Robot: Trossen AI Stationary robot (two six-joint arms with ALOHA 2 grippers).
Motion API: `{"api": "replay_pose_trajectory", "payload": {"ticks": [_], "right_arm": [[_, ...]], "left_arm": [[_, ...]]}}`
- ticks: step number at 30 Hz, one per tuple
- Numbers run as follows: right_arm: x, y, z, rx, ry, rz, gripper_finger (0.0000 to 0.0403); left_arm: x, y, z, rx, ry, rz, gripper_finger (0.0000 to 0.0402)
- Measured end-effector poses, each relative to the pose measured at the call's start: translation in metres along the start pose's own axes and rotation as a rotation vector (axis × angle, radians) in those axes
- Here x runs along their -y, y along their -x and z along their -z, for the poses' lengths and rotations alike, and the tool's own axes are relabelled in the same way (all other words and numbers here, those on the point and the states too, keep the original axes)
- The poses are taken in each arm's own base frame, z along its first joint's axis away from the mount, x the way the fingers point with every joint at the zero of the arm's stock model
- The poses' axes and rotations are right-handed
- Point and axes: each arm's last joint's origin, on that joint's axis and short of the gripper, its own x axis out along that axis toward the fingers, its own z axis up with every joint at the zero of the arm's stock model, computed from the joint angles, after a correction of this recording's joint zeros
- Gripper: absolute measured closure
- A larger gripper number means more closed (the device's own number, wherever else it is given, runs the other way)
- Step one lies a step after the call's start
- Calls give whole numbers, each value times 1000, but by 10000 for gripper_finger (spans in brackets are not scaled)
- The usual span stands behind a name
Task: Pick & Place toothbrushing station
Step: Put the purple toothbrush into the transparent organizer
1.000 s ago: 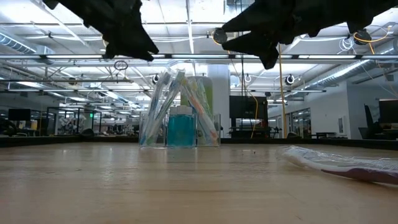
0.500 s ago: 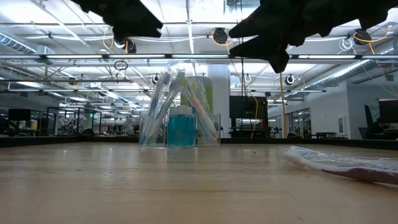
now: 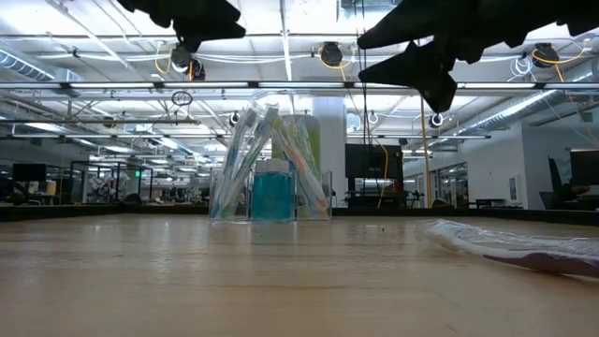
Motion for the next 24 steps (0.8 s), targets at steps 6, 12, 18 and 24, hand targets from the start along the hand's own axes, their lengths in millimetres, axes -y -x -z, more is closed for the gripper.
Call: {"api": "replay_pose_trajectory", "payload": {"ticks": [6,12,18,24], "right_arm": [[-5,-1,6,-19,-78,-17,232],[-28,-7,-10,-87,-21,-94,232],[-48,-8,-38,-223,58,-3,232],[-54,-19,-25,-454,-140,42,232]], "left_arm": [[0,0,7,-68,-48,-1,227],[-1,0,11,-110,-82,-4,227],[-7,0,11,-111,-61,-26,227],[-15,-1,11,-118,-46,-56,227]]}}
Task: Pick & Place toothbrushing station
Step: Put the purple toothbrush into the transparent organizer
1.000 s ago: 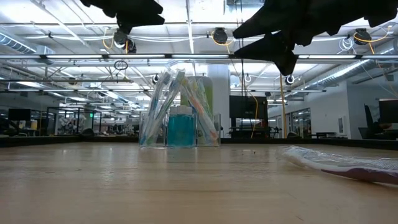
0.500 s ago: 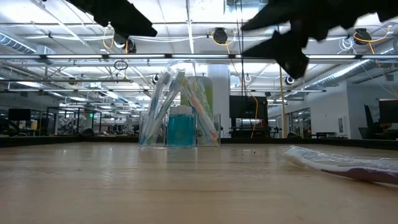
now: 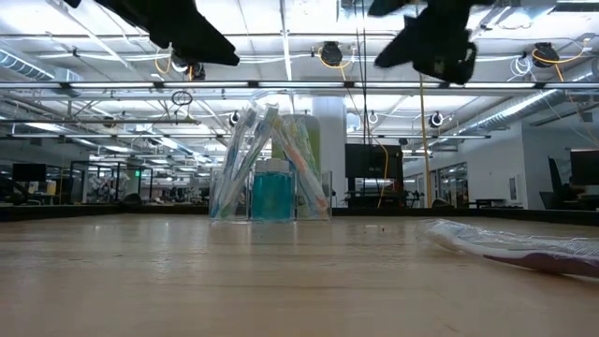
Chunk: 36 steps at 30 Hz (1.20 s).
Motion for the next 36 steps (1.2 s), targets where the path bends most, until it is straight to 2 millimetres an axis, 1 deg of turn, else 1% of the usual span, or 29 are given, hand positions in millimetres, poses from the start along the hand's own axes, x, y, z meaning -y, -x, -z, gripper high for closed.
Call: {"api": "replay_pose_trajectory", "payload": {"ticks": [3,8,10,13,16,19,25,28,36], "right_arm": [[-5,-8,11,-117,-110,-62,232],[-3,-27,35,-296,-274,-12,232],[0,-29,45,-340,-316,56,232],[11,-31,57,-391,-340,202,232],[19,-35,58,-352,-324,284,232],[25,-47,60,-336,-291,316,232],[32,-70,66,-338,-267,318,232],[33,-74,62,-319,-277,293,232],[36,-76,56,-308,-258,281,232]], "left_arm": [[-3,0,2,-24,5,-11,227],[-6,-1,5,-55,18,-23,227],[-7,-1,6,-58,21,-26,227],[-7,-1,6,-65,21,-27,227],[-7,-1,7,-67,21,-26,227],[-7,-1,7,-67,21,-25,227],[-7,-1,7,-67,30,-25,227],[-7,-1,7,-68,32,-25,227],[-7,-1,7,-67,44,-25,227]]}}
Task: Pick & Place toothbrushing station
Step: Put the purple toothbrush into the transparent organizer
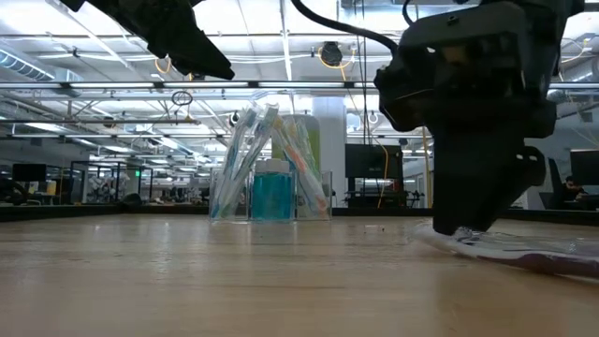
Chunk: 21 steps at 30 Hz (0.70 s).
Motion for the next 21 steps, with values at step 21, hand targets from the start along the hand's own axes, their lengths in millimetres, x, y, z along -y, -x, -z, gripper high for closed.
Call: {"api": "replay_pose_trajectory", "payload": {"ticks": [21], "right_arm": [[20,-15,2,79,104,-60,366]], "left_arm": [[0,0,0,-5,-5,0,227]]}}
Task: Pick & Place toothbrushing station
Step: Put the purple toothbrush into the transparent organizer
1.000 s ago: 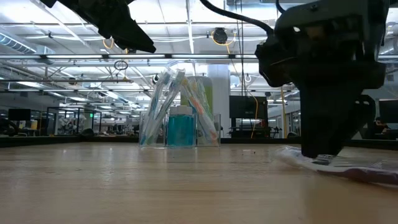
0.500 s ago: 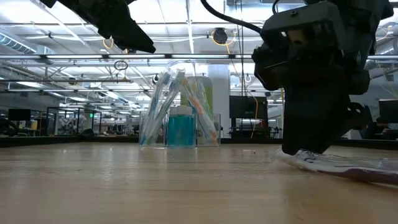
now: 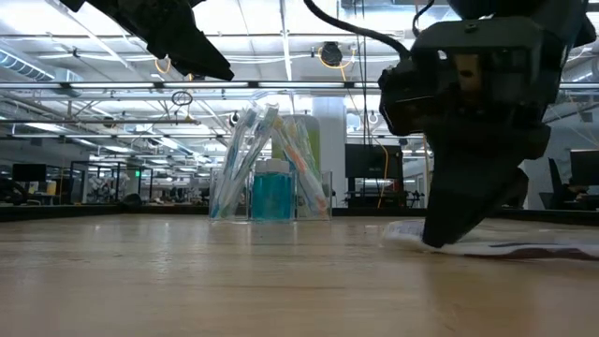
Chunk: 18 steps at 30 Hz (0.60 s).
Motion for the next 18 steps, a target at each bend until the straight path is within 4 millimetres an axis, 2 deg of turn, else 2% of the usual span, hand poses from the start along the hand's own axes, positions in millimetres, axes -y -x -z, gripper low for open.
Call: {"api": "replay_pose_trajectory", "payload": {"ticks": [6,9,14,18], "right_arm": [[4,4,-14,34,0,-18,397],[6,16,-27,82,39,-33,400],[8,50,-58,257,152,-51,400],[9,86,-90,572,255,-4,400]], "left_arm": [[0,0,0,0,0,0,227],[0,0,0,1,-1,0,227],[0,0,0,2,-4,-1,227],[-4,16,-6,59,24,-47,227]]}}
